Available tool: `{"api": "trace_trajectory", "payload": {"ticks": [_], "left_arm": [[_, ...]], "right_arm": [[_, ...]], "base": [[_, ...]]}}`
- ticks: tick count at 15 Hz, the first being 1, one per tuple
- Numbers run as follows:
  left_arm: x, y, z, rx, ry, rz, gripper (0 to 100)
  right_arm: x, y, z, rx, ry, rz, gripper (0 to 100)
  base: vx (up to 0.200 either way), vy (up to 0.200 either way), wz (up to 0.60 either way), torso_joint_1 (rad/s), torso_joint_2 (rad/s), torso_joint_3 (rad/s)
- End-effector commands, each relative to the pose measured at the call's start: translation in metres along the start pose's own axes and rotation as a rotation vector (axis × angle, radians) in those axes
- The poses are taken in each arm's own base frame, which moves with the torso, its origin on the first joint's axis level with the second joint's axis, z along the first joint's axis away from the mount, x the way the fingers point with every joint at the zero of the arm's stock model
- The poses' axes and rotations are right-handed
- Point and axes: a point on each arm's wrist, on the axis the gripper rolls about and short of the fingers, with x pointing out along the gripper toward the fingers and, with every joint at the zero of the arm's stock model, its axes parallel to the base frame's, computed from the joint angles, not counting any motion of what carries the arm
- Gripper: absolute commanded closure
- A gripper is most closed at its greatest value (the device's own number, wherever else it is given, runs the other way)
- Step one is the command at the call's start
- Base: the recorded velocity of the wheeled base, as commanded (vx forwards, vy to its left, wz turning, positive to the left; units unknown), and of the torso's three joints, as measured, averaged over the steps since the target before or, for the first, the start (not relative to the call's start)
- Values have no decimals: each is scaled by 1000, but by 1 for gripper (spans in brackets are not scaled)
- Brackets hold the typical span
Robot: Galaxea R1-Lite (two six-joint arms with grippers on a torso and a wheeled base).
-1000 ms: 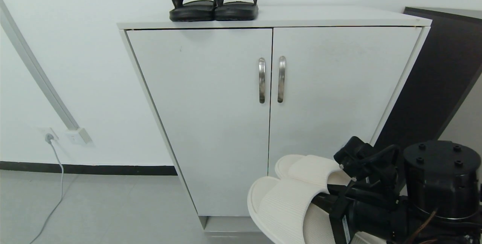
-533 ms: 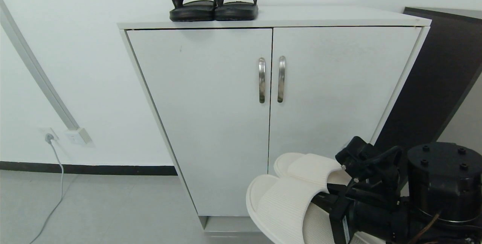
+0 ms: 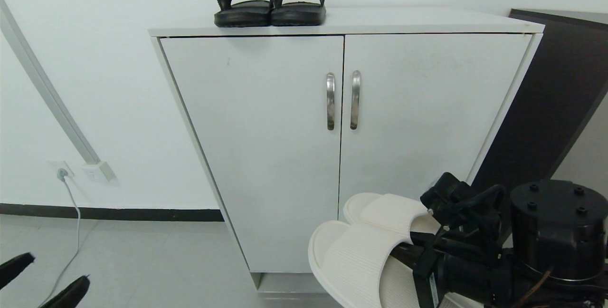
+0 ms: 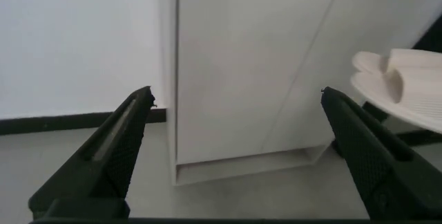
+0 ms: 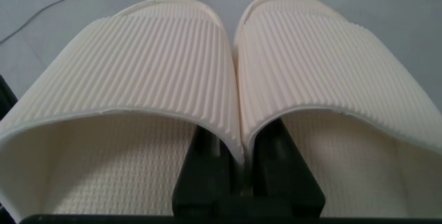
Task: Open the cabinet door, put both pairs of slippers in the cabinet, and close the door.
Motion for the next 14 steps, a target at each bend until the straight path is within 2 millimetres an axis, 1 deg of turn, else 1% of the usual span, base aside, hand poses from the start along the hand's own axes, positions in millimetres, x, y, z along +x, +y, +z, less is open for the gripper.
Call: {"api": "trace_trajectory", "payload": {"ticks": [1,4,5,6,7,9,10,13,14], "left_arm": [[48,5,15,-21,86,-182,0],[79,-8,27,-13,142,-359,0],[86,-12,28,-12,155,-387,0],[101,-21,38,-6,165,-447,0],[111,-29,44,-3,171,-489,0],[124,-41,55,9,164,-540,0],[139,-56,64,2,160,-564,0],[163,-97,82,-74,133,-664,0],[166,-105,85,-92,118,-688,0]], "right_arm": [[1,0,-1,0,4,0,100],[1,0,-2,0,9,1,100],[1,0,-2,0,9,1,100],[1,0,-2,0,10,1,100],[2,0,-3,0,12,1,100],[2,0,-3,0,15,0,100],[3,0,-4,-1,20,1,100],[5,2,-6,-3,29,7,100],[5,1,-7,-3,32,5,100]], "base": [[0,0,0,0,0,0],[0,0,0,2,19,-1],[0,0,0,0,0,0],[0,0,0,0,0,0],[0,0,0,0,0,0],[0,0,0,0,0,0],[0,0,0,0,0,0],[0,0,0,0,0,0],[0,0,0,0,0,0]]}}
